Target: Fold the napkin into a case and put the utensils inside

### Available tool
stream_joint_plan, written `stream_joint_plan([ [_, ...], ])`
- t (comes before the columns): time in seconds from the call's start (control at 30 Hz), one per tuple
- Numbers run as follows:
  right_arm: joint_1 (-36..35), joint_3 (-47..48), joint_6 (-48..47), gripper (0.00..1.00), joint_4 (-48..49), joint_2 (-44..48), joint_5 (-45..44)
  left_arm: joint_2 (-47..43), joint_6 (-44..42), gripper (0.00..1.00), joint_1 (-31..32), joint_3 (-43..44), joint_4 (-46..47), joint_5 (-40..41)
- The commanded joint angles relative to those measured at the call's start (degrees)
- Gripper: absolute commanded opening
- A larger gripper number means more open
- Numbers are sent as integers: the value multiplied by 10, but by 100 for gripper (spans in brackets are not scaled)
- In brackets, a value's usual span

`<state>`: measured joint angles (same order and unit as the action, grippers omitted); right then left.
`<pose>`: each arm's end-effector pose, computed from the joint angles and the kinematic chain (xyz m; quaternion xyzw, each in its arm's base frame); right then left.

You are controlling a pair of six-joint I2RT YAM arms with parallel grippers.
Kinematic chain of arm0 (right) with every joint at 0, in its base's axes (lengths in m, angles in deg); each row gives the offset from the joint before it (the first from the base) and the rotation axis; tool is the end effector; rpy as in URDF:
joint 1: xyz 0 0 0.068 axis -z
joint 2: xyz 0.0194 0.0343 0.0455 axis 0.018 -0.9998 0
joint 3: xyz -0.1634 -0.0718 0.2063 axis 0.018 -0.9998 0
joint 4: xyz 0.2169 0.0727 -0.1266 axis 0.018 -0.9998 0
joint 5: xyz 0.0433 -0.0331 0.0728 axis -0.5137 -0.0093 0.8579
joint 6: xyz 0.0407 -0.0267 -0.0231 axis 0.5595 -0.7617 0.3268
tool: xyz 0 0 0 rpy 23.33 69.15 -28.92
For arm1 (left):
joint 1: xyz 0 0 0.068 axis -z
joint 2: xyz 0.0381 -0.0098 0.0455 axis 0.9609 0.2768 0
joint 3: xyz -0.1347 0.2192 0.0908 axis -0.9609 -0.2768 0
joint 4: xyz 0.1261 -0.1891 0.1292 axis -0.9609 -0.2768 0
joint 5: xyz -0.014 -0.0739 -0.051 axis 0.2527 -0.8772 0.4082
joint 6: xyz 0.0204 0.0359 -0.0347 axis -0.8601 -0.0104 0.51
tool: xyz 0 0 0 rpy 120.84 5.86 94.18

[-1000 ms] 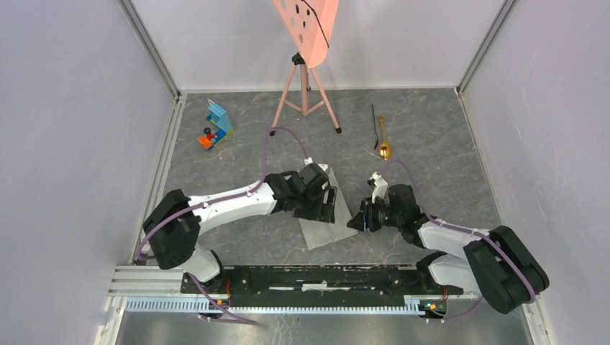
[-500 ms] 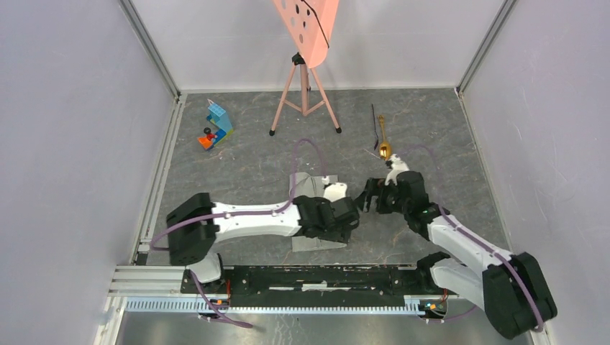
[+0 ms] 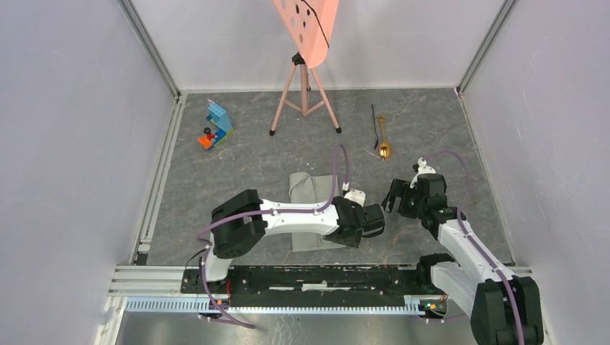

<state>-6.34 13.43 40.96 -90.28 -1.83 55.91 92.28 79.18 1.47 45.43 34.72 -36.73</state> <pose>0.1729 0.0258 0.1638 0.1239 0.9237 0.1419 0.3337 0.1086 -0.3698 0.1827 0.1339 0.9714 -0.0278 0.1939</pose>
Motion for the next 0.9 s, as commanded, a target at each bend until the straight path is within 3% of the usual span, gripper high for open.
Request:
stream_joint_plan([
  [0.0,1,6,-56,94,19,20,64,31,23,62,3,29,-25,-9],
  [0.23,1,-9,-90,98,60,-3,166,58,17,41,-4,38,-34,-23],
  [0.3,1,-19,-84,98,82,-19,206,52,15,26,-7,34,-35,-20],
  [0.5,-4,-59,3,98,232,-59,328,-24,3,4,-14,-30,15,-17],
  [0.73,-72,-100,218,98,470,-151,334,-92,2,2,-16,-81,53,-19],
  [0.87,-126,-93,301,98,518,-192,278,-112,2,2,-16,-96,58,-19],
])
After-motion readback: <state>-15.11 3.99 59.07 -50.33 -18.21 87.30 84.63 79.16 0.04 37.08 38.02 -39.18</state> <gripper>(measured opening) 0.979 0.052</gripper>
